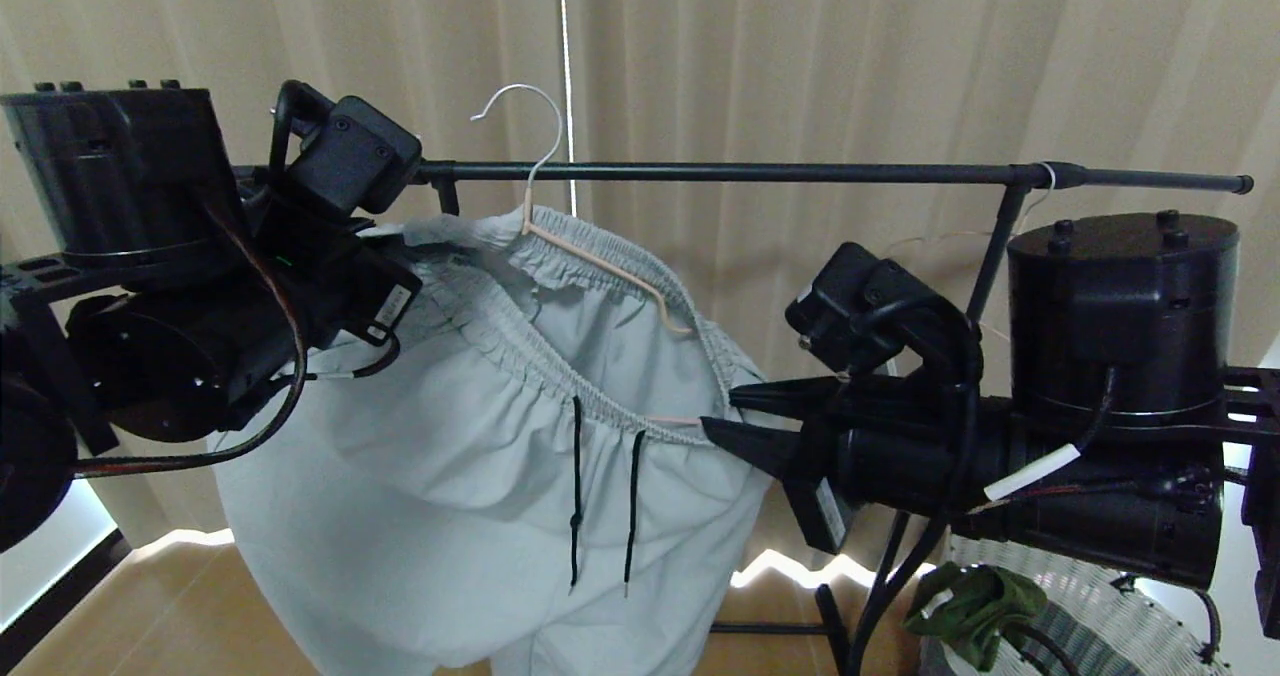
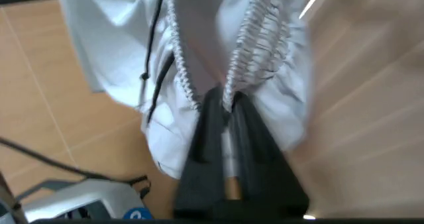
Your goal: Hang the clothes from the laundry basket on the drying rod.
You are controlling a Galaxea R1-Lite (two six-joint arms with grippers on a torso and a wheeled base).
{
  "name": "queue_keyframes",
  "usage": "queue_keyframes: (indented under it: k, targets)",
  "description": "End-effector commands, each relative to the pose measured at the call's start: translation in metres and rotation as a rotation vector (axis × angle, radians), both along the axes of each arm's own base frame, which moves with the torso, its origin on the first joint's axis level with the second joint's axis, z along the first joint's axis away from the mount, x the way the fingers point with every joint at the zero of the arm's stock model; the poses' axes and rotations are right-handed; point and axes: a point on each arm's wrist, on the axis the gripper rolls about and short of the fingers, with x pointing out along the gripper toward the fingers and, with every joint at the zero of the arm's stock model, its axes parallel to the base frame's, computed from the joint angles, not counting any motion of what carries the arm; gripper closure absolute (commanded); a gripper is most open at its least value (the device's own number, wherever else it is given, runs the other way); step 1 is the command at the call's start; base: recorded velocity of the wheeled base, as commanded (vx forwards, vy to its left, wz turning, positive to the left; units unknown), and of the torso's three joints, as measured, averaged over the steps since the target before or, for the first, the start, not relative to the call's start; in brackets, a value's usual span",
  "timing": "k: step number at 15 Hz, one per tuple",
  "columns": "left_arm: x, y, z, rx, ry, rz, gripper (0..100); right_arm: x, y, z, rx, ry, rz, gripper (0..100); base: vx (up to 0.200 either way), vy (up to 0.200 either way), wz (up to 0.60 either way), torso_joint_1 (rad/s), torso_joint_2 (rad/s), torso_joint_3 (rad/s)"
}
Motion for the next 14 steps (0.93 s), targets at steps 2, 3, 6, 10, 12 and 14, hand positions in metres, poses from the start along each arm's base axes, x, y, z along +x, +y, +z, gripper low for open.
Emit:
queue_keyframes:
  k: [2,3,6,10,12,14]
  targets:
    - [-0.002,-0.006,-0.003,-0.002,0.008,-0.022,100,0.008,0.006,0.005,-0.019,-0.08,-0.033,0,0.0,0.0,0.0,0.0,0.0,0.0]
    - [-0.003,-0.008,-0.003,-0.01,0.008,-0.032,100,0.013,0.011,0.007,-0.024,-0.132,-0.036,0,0.0,0.0,0.0,0.0,0.0,0.0]
    - [-0.011,-0.021,-0.002,-0.034,0.005,-0.084,100,0.04,0.022,0.012,-0.05,-0.245,-0.062,0,0.0,0.0,0.0,0.0,0.0,0.0]
    - [-0.021,-0.023,-0.003,-0.034,0.007,-0.113,100,0.071,0.03,0.011,-0.053,-0.261,-0.112,0,0.0,0.0,0.0,0.0,0.0,0.0]
    - [-0.025,-0.022,-0.001,-0.038,0.0,-0.119,100,0.077,0.032,0.009,-0.055,-0.257,-0.119,0,0.0,0.0,0.0,0.0,0.0,0.0]
    - [-0.027,-0.022,-0.001,-0.035,0.001,-0.124,100,0.077,0.032,0.008,-0.056,-0.256,-0.119,0,0.0,0.0,0.0,0.0,0.0,0.0]
